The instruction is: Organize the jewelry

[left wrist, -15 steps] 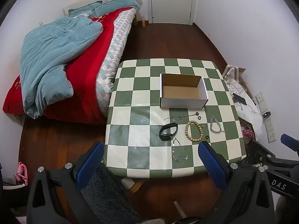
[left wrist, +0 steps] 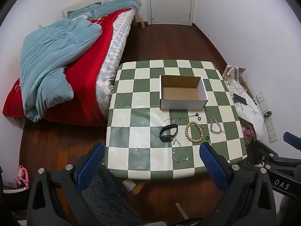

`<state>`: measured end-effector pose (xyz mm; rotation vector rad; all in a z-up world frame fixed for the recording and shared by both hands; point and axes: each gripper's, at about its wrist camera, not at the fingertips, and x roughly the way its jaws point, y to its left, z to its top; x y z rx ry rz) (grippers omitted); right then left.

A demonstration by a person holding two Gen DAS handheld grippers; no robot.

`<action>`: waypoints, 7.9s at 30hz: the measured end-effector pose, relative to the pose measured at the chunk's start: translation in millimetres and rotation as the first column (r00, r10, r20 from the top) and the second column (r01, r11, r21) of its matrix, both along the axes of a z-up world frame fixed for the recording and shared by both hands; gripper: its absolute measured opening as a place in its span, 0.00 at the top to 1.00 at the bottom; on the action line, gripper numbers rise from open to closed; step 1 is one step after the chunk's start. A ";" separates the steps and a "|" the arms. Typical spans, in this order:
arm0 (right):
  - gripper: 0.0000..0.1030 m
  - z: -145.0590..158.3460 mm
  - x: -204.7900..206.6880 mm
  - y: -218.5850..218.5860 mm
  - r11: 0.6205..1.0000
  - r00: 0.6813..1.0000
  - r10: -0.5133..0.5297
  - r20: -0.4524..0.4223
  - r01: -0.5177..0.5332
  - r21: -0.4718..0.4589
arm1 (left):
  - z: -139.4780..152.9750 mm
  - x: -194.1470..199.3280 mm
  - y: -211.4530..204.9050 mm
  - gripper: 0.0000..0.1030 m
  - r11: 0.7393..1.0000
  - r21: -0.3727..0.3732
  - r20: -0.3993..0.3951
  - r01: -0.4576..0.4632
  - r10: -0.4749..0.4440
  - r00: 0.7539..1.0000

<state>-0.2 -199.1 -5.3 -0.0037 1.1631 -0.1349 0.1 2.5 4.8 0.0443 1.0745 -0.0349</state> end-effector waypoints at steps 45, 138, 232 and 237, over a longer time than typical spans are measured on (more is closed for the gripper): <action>0.00 24.9 -7.3 0.6 1.000 0.999 0.003 0.039 -0.004 0.008 | 15.6 -4.5 -7.6 0.00 1.000 0.005 0.022 0.005 -0.005 1.000; 0.26 -236.7 52.3 -120.1 0.945 0.949 -0.210 -0.236 0.259 0.201 | -234.6 54.7 -53.1 0.97 0.997 -0.031 -0.274 0.076 -0.082 0.958; 0.14 -169.8 293.5 -18.0 0.987 0.992 0.047 -0.120 -0.028 0.160 | -145.2 284.5 -40.7 0.07 0.999 -0.004 -0.078 0.053 -0.053 0.996; 0.05 -180.8 269.9 -16.5 0.996 0.990 0.025 -0.136 -0.013 0.084 | -156.1 264.9 -33.3 0.00 0.998 0.061 -0.071 0.036 -0.031 0.997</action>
